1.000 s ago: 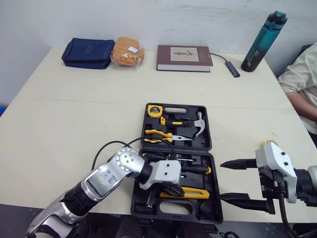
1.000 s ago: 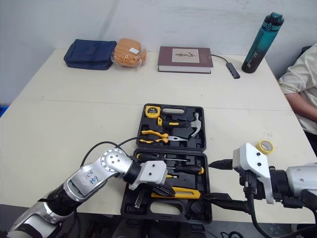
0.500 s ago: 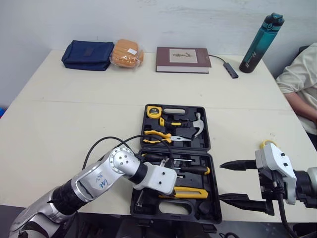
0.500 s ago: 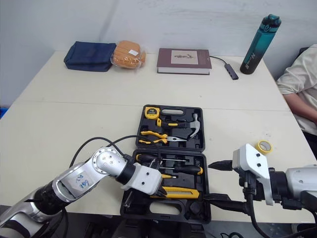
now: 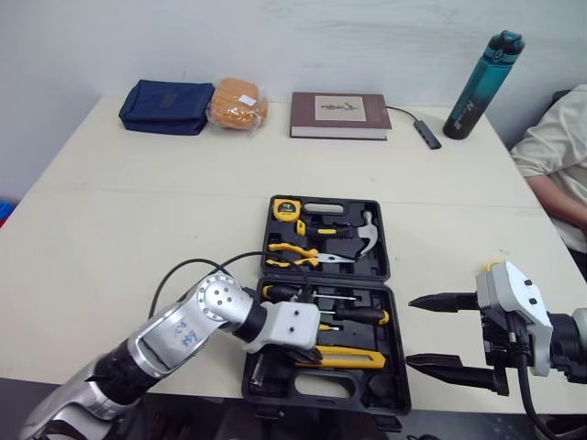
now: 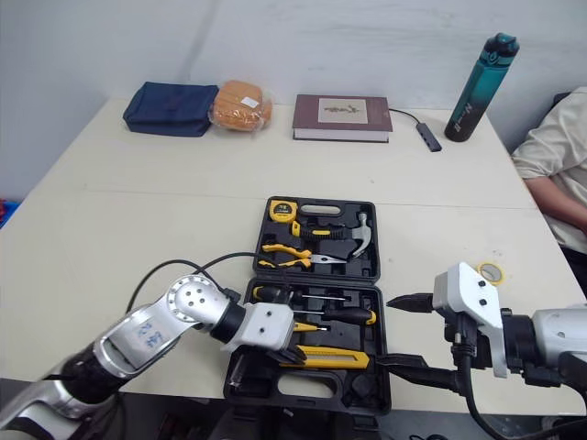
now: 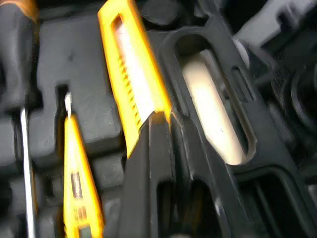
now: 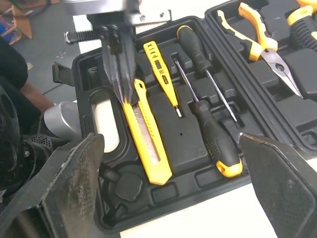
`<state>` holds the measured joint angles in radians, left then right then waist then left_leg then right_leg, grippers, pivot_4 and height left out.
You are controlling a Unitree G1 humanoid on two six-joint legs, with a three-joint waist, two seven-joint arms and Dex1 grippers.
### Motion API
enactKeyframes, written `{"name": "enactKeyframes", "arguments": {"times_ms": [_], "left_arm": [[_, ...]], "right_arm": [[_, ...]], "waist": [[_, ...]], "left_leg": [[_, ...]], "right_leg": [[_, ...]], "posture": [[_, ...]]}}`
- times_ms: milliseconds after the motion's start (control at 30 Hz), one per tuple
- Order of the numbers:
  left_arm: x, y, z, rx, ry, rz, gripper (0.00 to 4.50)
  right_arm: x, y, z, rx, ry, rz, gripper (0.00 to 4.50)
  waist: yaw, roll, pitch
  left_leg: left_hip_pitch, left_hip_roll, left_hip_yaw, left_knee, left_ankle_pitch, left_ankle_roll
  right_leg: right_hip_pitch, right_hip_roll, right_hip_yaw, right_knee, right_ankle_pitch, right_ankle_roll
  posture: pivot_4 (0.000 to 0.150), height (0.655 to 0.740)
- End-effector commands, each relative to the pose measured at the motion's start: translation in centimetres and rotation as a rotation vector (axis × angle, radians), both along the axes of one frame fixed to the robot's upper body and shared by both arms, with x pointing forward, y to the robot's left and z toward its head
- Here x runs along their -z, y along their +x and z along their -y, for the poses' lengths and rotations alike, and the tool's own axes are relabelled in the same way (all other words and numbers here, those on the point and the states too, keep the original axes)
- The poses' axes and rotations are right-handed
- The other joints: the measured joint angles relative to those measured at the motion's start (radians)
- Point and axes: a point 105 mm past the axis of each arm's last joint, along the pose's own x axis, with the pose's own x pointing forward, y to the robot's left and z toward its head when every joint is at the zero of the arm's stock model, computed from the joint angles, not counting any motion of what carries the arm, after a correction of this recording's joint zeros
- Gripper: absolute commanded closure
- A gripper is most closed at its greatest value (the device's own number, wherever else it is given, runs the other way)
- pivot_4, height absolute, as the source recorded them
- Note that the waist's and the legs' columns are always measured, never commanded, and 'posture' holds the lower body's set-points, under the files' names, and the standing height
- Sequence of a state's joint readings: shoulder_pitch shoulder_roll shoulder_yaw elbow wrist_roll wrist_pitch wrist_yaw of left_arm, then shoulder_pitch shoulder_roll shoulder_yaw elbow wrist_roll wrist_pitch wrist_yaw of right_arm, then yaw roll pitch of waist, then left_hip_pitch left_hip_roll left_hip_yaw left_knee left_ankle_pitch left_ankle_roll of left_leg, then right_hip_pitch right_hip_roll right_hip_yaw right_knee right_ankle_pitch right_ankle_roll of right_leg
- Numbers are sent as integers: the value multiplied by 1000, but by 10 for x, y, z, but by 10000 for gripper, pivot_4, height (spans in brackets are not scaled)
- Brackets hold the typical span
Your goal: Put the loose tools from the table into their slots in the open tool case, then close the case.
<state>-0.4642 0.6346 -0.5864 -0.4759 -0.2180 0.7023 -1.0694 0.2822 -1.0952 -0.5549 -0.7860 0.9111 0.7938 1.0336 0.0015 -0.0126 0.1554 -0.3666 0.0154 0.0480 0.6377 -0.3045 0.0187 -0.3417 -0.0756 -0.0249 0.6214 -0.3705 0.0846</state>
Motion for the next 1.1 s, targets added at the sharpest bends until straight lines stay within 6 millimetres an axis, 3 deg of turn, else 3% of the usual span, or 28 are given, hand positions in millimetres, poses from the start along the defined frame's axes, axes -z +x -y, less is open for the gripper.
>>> {"name": "enactKeyframes", "arguments": {"times_ms": [33, 267, 667, 867, 1000, 1100], "left_arm": [[-1, 6, 3, -54, -12, -60, 44510], [-4, 13, 11, -67, -29, -43, 44510], [-4, 2, 21, 21, -43, -37, 44510], [8, -5, 8, 83, 30, -7, 44510], [21, -17, -11, 190, 134, 4, 44510], [36, -13, -23, 183, 226, 38, 44510]], "right_arm": [[-6, -1, -4, -16, 4, 30, 0], [-6, -1, -3, -12, 2, 30, 0], [-6, -2, -3, -6, -2, 24, 0], [-4, -4, -4, -9, -2, 22, 0], [-5, -4, -4, -12, -4, 21, 0], [-5, -4, -4, -12, -3, 22, 0]], "waist": [[1, -1, 1], [1, -1, 7], [1, -2, 7], [-2, -2, 8], [-3, -2, 8], [-3, -1, 7]], "left_leg": [[-1, 0, -1, 1, 0, 0], [-3, -1, -1, 2, 0, 0], [-3, -1, -2, 3, 0, 0], [-3, -1, -2, 3, 0, 0], [-3, 0, -2, 2, 0, 0], [-1, 0, -2, -1, 0, 0]], "right_leg": [[-2, 0, -1, 0, 0, 0], [-2, 0, -2, -1, 0, 1], [-2, 0, -2, -1, 0, 1], [-2, 0, -2, -1, 0, 1], [-2, 0, -2, -1, 0, 0], [-1, 0, -2, -3, 0, 0]], "posture": [[1500, 7400], [1500, 7400], [1500, 7400], [1500, 7400], [1500, 7400], [1500, 7400]]}}
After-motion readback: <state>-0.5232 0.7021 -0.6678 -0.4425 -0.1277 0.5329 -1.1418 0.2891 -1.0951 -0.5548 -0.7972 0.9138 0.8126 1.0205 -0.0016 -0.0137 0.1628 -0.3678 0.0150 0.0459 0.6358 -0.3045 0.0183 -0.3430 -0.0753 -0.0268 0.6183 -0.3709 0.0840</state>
